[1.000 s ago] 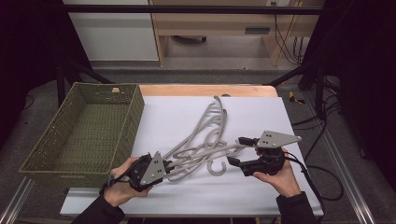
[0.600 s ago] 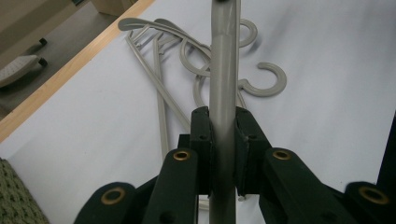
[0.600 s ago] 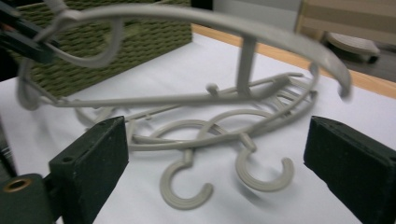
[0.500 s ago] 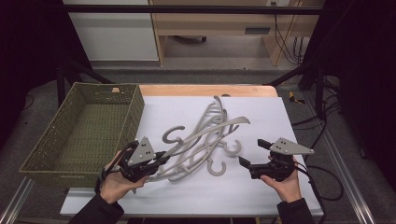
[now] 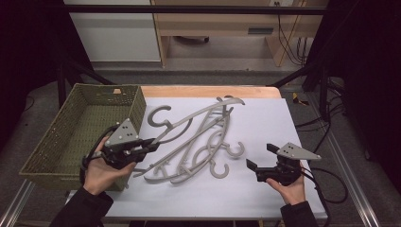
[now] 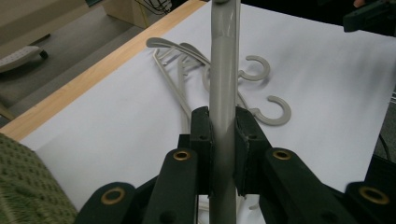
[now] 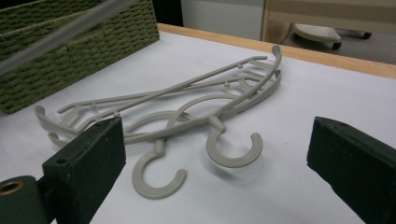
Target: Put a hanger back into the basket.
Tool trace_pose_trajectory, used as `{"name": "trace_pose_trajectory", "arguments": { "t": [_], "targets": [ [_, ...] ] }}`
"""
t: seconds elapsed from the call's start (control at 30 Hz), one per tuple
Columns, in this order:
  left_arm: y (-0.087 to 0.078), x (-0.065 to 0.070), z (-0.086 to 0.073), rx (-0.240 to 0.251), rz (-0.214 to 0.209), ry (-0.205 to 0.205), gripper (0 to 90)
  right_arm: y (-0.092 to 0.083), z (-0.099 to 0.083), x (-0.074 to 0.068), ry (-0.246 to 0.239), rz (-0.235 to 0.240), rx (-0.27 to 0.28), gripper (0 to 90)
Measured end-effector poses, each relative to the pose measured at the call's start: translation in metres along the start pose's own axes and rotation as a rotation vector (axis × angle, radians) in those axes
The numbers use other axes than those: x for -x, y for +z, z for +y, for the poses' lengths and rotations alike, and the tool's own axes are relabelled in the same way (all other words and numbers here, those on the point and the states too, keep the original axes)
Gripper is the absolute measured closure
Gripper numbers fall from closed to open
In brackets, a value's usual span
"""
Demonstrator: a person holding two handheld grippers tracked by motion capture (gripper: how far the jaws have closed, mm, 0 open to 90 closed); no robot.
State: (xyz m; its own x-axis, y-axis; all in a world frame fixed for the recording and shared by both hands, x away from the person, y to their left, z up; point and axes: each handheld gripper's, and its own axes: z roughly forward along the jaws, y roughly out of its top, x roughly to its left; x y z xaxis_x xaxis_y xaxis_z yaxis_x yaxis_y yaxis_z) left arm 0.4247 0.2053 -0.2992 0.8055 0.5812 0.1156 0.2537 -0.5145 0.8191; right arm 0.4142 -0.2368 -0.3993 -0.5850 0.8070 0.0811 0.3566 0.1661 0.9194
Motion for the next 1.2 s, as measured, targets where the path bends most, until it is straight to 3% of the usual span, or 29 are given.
{"name": "trace_pose_trajectory", "arguments": {
  "t": [0.27,0.37,0.53,0.73,0.93,1.2],
  "targets": [
    [-0.019,-0.027,0.011,-0.012,0.029,-0.015,80.0,0.0,0.0,0.0,-0.005,0.003,-0.005,4.1],
    [-0.03,-0.042,0.014,-0.004,0.04,-0.043,80.0,0.0,0.0,0.0,-0.004,0.006,-0.004,4.2],
    [-0.043,-0.053,0.018,-0.004,0.047,-0.066,80.0,0.0,0.0,-0.001,0.0,0.003,-0.002,4.2],
    [-0.061,-0.065,0.021,-0.003,0.096,-0.083,80.0,0.0,0.0,0.0,-0.012,0.008,-0.009,4.2],
    [-0.075,-0.082,0.014,-0.02,0.143,-0.091,80.0,0.001,0.0,0.0,-0.009,0.006,-0.012,4.1],
    [-0.084,-0.106,-0.009,-0.069,0.192,-0.124,80.0,0.001,0.0,-0.001,-0.007,0.005,-0.014,4.1]
  ]
}}
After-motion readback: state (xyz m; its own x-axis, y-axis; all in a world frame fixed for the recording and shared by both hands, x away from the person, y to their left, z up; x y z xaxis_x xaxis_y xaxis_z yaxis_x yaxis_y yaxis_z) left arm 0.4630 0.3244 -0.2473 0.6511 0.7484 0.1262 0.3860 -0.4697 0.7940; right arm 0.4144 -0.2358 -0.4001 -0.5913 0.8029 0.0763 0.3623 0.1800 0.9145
